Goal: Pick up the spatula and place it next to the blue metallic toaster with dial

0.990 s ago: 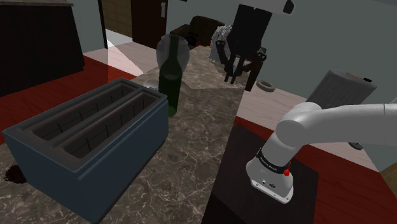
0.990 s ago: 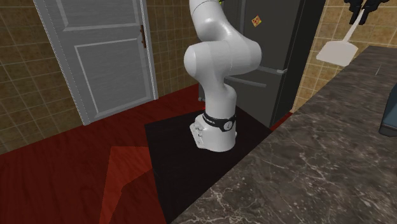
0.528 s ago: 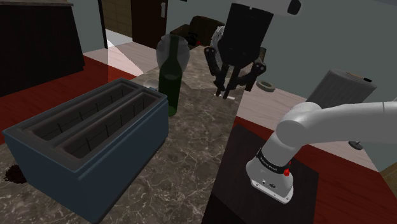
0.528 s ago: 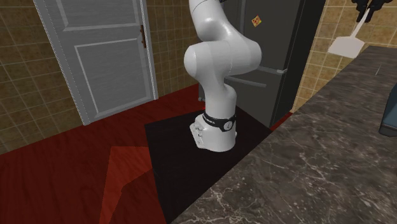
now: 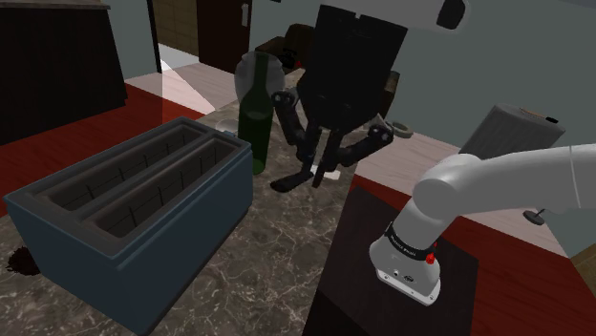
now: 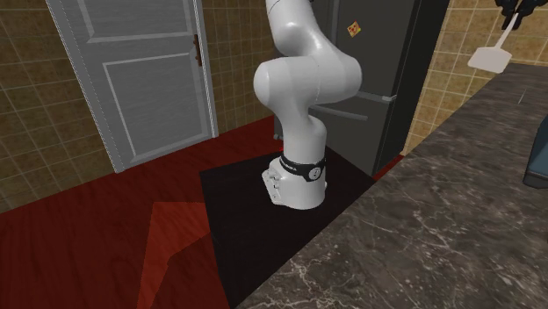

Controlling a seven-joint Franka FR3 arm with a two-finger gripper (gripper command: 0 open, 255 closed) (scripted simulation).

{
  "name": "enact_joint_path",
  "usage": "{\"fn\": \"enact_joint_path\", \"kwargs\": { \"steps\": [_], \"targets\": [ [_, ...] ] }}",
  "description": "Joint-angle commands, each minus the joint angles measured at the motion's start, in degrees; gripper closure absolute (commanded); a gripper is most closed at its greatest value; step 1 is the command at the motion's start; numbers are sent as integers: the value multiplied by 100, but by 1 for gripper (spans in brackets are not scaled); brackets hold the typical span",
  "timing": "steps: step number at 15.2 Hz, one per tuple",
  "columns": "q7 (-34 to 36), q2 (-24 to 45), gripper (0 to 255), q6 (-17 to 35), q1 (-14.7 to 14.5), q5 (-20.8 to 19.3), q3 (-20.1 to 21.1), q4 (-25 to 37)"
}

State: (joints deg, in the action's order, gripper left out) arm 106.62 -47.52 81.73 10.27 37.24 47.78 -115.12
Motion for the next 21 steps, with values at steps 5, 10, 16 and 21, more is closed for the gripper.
{"fn": "enact_joint_path", "kwargs": {
  "steps": [5,10,16,21],
  "targets": [
    [881,463,255,104,556,249,1135,1054],
    [1569,783,255,136,1400,368,2310,2111],
    [1875,747,255,250,2017,548,3092,2603],
    [1758,612,255,561,1852,654,3097,2163]
  ]
}}
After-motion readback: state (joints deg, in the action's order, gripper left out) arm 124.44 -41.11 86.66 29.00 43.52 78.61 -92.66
